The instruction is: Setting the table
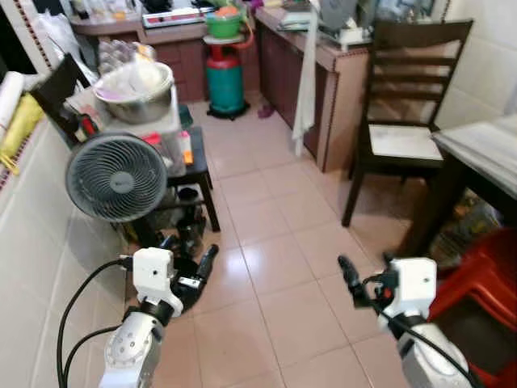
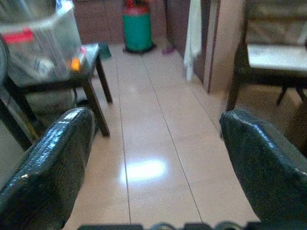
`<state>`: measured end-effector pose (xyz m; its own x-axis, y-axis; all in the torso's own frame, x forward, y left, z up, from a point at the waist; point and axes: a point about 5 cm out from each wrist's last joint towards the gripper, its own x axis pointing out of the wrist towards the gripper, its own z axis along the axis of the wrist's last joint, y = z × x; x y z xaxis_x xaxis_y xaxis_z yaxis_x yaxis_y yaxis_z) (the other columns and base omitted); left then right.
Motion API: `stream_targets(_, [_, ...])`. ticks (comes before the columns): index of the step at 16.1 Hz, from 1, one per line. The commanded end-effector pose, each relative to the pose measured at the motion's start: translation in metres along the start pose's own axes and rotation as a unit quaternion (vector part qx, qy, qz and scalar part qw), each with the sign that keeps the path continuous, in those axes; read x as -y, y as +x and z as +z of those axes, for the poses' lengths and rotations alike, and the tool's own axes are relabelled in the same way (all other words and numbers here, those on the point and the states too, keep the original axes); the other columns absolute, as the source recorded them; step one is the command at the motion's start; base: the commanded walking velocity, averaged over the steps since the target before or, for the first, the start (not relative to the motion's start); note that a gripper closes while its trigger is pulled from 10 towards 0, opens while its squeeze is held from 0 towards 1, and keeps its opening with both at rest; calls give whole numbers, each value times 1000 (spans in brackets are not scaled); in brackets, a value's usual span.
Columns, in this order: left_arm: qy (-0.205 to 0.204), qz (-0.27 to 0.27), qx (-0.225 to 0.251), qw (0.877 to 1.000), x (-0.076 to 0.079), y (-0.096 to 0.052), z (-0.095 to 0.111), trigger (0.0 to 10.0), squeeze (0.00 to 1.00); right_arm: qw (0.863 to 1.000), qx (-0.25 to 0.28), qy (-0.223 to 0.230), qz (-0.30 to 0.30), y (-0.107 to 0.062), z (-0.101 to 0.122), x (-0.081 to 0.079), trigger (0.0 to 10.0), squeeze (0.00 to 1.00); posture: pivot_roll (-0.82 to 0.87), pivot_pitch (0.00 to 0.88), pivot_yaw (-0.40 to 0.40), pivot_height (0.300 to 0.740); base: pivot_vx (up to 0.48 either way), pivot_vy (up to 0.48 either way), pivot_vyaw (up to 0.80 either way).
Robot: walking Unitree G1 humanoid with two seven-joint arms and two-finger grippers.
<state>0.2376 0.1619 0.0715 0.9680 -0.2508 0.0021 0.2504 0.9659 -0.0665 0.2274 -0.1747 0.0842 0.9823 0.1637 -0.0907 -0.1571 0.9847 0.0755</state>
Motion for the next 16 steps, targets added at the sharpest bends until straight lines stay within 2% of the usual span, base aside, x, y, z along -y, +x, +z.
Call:
stream_targets(1, [4, 16, -4, 1000, -8, -3, 2, 10000, 0, 1000, 17, 8, 6, 2, 7, -6, 10000, 0, -28, 0, 86, 740, 322, 0, -800])
stream_targets(5, [0, 16, -6, 1000, -6, -3, 4, 10000, 0, 1000, 11, -6, 0, -2, 4, -6, 10000, 0, -33, 0, 84, 740, 322, 0, -800])
stream_targets(8, [-2, 15, -10, 1000, -5, -3, 4, 10000, 0, 999, 15, -26, -26, -3, 4, 0, 10000, 0, -37, 0, 80, 740, 324, 0, -800])
stream_targets(15, [-7, 15, -19, 1000, -4, -1, 1, 10000, 0, 998, 13, -27, -53, -7, 2, 5, 10000, 0, -44, 0, 84, 740, 312, 0, -800])
stream_targets(16, [-7, 20, -22, 1000, -4, 0, 1, 10000, 0, 999, 11, -14, -48, -7, 1, 5, 10000, 0, -44, 0, 84, 740, 0, 0, -638])
